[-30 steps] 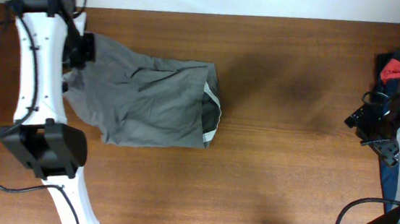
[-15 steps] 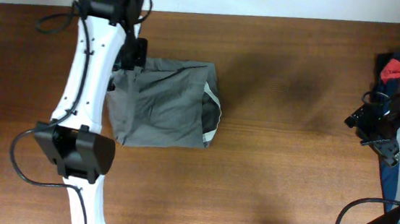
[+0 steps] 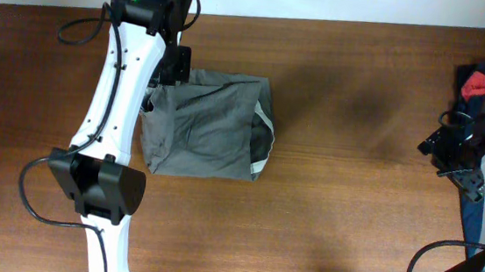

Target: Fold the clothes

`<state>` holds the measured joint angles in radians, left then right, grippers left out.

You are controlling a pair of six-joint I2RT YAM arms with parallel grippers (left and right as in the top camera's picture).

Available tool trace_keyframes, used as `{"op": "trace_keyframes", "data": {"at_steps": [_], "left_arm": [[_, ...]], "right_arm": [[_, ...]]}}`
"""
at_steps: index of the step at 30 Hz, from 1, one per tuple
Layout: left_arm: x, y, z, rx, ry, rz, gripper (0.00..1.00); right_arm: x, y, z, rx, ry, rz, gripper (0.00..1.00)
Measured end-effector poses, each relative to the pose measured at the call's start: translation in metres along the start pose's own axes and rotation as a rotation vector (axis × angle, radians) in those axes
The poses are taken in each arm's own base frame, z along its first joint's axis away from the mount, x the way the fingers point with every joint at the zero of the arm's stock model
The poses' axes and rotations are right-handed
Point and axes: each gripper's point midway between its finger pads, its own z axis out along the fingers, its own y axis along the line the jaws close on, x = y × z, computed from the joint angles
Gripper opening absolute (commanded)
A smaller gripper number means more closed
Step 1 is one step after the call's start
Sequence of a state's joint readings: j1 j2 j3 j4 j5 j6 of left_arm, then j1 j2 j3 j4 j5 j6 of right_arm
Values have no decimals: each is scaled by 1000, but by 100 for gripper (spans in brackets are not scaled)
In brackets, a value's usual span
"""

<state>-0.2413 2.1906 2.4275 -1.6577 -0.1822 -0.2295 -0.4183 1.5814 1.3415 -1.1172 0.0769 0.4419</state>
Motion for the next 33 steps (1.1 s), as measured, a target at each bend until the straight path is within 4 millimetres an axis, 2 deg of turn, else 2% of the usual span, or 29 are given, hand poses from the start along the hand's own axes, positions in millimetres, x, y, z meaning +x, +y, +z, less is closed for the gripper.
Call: {"op": "trace_keyframes", "data": {"at_steps": [10, 20, 24, 33], "left_arm": [[-1, 27, -7, -91, -17, -47, 1], [0, 91, -32, -119, -70, -137, 1], [1, 99, -42, -135, -92, -116, 1], [1, 115, -46, -223, -101, -102, 1]], "right_arm": [[0, 0, 0, 0, 0, 0, 99], [0, 0, 0, 0, 0, 0, 99], [0, 0, 0, 0, 0, 0, 99], [0, 0, 0, 0, 0, -1, 99]]}}
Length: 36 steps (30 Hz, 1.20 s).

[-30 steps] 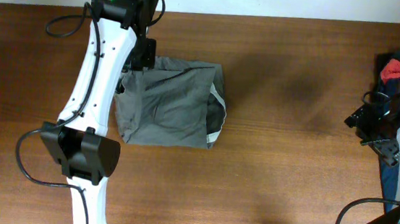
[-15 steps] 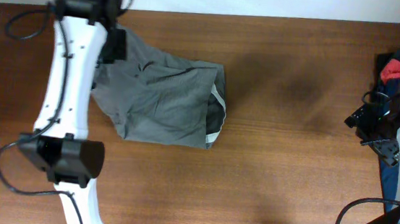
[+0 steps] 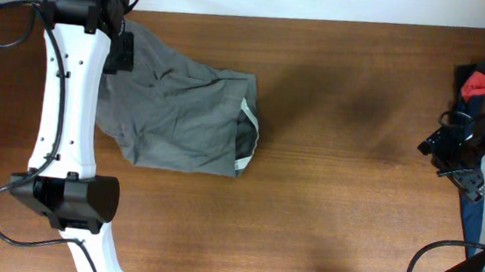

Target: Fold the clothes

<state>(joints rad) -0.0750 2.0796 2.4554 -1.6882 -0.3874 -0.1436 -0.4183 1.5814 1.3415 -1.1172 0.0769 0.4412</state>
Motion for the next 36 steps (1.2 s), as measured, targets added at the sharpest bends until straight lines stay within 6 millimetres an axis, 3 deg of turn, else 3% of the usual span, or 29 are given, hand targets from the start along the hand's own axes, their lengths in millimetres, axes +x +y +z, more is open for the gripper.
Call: {"op": "trace_keyframes", "data": {"at_steps": [11, 24, 36], "left_arm": [[-3, -3, 1, 31, -9, -10, 1], [-5, -55, -10, 257, -21, 21, 1], [5, -89, -24, 312, 5, -19, 1]], "right_arm": [[0, 0, 0, 0, 0, 1, 99], [0, 0, 0, 0, 0, 1, 99], [0, 0, 0, 0, 0, 1, 98]]}}
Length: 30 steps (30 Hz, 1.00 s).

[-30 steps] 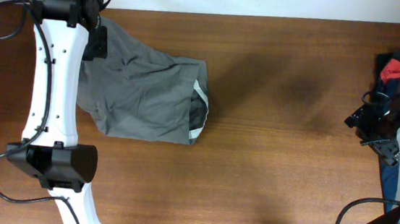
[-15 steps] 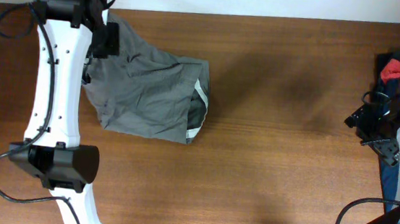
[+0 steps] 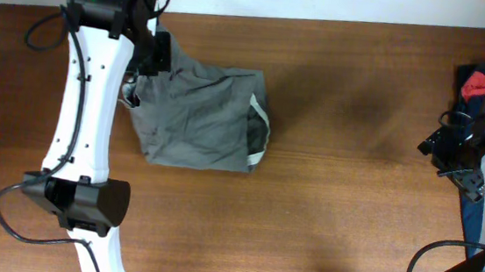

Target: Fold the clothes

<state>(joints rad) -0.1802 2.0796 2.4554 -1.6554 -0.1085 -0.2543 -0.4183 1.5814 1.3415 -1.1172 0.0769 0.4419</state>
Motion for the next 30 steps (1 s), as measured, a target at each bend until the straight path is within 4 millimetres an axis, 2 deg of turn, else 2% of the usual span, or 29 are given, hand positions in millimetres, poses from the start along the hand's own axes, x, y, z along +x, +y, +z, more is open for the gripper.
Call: {"op": "trace_keyframes", "data": {"at_steps": [3, 7, 12, 19, 22, 26, 30], "left_arm": [[2, -4, 2, -14, 5, -11, 1], [7, 7, 8, -107, 18, -11, 1], [6, 38, 7, -200, 22, -45, 1], [2, 95, 8, -266, 34, -131, 1], [1, 108, 8, -296, 34, -139, 1], [1, 113, 6, -322, 31, -131, 1], [1, 107, 6, -313, 30, -119, 1]], "right_arm": [[0, 0, 0, 0, 0, 0, 99], [0, 0, 0, 0, 0, 0, 99], [0, 0, 0, 0, 0, 0, 99], [0, 0, 0, 0, 0, 0, 99], [0, 0, 0, 0, 0, 0, 99], [0, 0, 0, 0, 0, 0, 99], [0, 0, 0, 0, 0, 0, 99]]}}
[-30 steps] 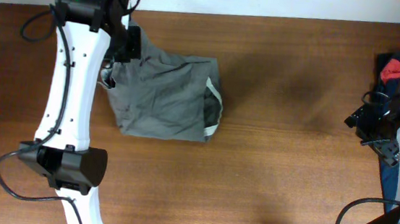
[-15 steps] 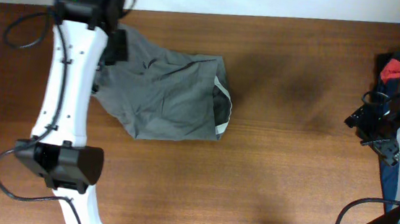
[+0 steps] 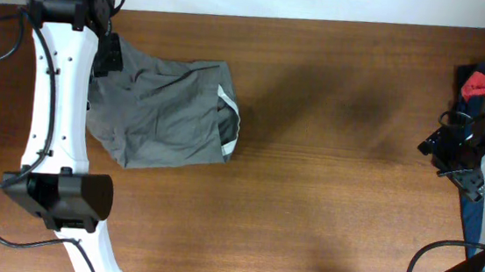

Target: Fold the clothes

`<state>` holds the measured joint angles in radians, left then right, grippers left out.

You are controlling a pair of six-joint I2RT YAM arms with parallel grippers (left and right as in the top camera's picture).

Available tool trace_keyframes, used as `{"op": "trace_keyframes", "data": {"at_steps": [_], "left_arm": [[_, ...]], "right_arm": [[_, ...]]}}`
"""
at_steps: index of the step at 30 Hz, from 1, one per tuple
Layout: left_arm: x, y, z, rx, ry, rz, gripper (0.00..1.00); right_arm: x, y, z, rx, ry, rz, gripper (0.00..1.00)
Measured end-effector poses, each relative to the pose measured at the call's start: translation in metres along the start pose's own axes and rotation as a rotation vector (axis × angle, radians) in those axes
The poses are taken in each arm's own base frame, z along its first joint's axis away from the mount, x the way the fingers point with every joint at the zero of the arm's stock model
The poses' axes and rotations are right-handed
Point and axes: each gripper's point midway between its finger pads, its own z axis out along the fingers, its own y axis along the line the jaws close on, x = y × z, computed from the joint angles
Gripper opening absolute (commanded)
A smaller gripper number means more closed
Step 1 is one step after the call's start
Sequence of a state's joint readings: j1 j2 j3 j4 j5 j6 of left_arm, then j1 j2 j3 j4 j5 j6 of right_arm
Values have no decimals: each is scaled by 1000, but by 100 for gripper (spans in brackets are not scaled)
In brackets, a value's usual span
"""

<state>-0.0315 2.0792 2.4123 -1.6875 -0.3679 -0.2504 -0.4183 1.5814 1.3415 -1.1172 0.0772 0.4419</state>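
Observation:
A grey garment (image 3: pixel 161 111) lies folded and rumpled on the left part of the wooden table (image 3: pixel 337 162), with a pale stripe along its right edge. My left gripper (image 3: pixel 109 55) sits at the garment's upper left corner, shut on the cloth there. The white left arm runs down along the garment's left side and covers that edge. Far to the right, my right gripper (image 3: pixel 442 148) hovers at the table's edge, away from the garment; its fingers are too dark to read.
A pile of red and dark blue clothes lies at the far right, partly under the right arm. Black cables loop beside both arm bases. The table's back edge meets a white wall at the top.
My left gripper has moved left with the garment's upper left corner. The whole garment now lies further left and is spread a little wider. The right arm has not moved.
First my left gripper held the garment's upper left corner with the cloth lying compact. Then it was further left and the garment was stretched out. Then it was back to the right with the cloth bunched. Now it is left again, the garment shifted with it.

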Motion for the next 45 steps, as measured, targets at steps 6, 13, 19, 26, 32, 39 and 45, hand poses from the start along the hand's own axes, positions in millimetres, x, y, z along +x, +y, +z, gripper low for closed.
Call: {"op": "trace_keyframes", "data": {"at_steps": [6, 13, 19, 26, 32, 39, 45], "left_arm": [[-2, -40, -14, 45, -55, 56, 1], [5, -84, -30, 102, -91, 71, 2], [11, -106, -24, 131, -61, 69, 3], [12, -135, 2, 131, -20, 77, 1], [13, -140, 5, 136, -10, 78, 1], [13, -148, 4, 179, -6, 71, 1], [11, -157, 1, 211, -21, 71, 1]], "right_arm": [[0, 0, 0, 0, 0, 0, 99], [0, 0, 0, 0, 0, 0, 99], [0, 0, 0, 0, 0, 0, 99], [0, 0, 0, 0, 0, 0, 99], [0, 0, 0, 0, 0, 1, 99], [0, 0, 0, 0, 0, 0, 99], [0, 0, 0, 0, 1, 0, 99]]}}
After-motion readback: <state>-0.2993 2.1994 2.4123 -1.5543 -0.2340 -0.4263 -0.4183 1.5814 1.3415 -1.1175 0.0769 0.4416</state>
